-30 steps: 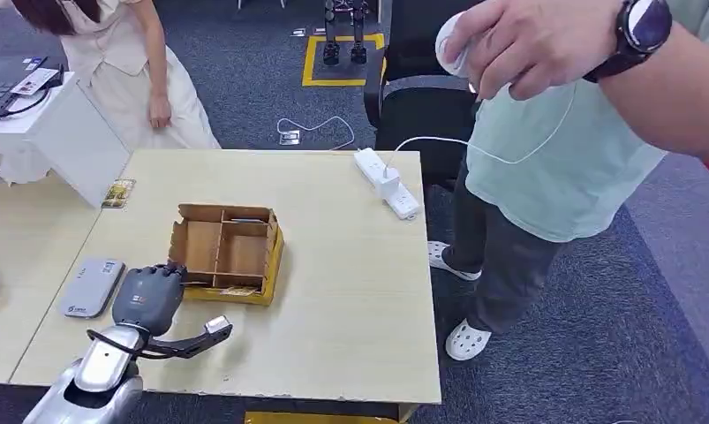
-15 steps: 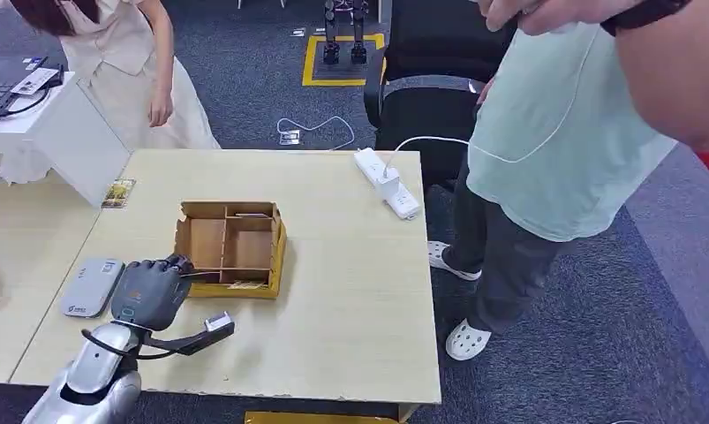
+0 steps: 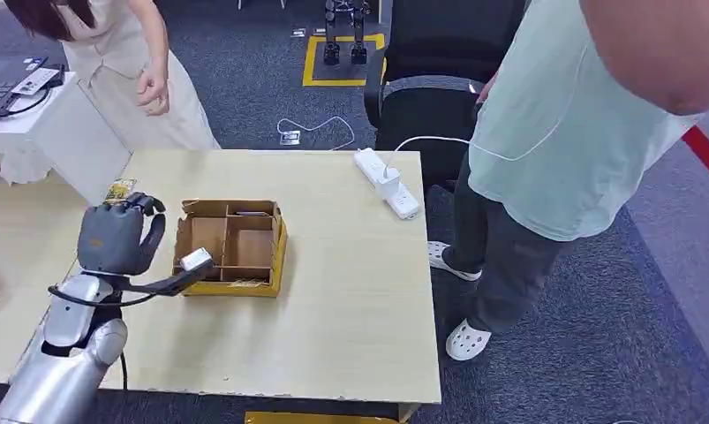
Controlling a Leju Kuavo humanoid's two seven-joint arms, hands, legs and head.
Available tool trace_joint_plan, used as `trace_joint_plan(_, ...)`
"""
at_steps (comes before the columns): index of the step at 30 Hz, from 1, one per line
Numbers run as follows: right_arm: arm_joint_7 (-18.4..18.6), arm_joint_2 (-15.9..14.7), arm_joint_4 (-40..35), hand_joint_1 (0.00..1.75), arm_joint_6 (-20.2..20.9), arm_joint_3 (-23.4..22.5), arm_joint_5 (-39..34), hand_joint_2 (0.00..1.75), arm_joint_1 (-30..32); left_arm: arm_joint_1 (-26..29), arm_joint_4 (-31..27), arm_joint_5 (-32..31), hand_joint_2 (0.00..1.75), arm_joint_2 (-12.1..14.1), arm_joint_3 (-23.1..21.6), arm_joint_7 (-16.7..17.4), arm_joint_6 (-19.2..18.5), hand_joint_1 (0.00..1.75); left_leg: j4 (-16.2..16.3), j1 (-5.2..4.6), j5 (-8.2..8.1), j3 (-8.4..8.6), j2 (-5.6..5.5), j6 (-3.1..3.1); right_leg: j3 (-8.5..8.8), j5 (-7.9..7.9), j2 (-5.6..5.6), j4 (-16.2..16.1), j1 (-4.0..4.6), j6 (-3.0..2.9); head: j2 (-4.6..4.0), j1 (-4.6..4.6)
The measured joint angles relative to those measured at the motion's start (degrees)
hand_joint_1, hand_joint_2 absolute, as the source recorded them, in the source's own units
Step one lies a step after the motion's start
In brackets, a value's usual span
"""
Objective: Pass the card to the sensor for recognition and then transmit it.
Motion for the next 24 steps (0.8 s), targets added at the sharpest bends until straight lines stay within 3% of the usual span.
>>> trace_joint_plan(10, 0.59, 0.24, -0.04, 0.00, -0.09, 0.96, 0.59, 0.00, -0.43, -11.40, 9.96, -10.47, 1.75, -0.26, 3.01, 7.06, 8.47, 1.75, 0.00, 0.00, 0.01, 0.01, 0.01, -0.01, 0.00, 0.00, 0.02, 0.02, 0.00, 0.00, 0.00, -0.02)
trace_joint_plan(24, 1.40, 0.44, -0.17, 0.00, -0.09, 1.40, 1.16, 0.00, -0.74, -16.94, 19.49, -11.80, 1.75, -3.89, 3.61, 6.40, 11.47, 1.75, 0.02, -0.02, 0.00, 0.02, 0.01, -0.01, -0.01, 0.01, 0.03, 0.01, -0.01, 0.00, 0.00, 0.00)
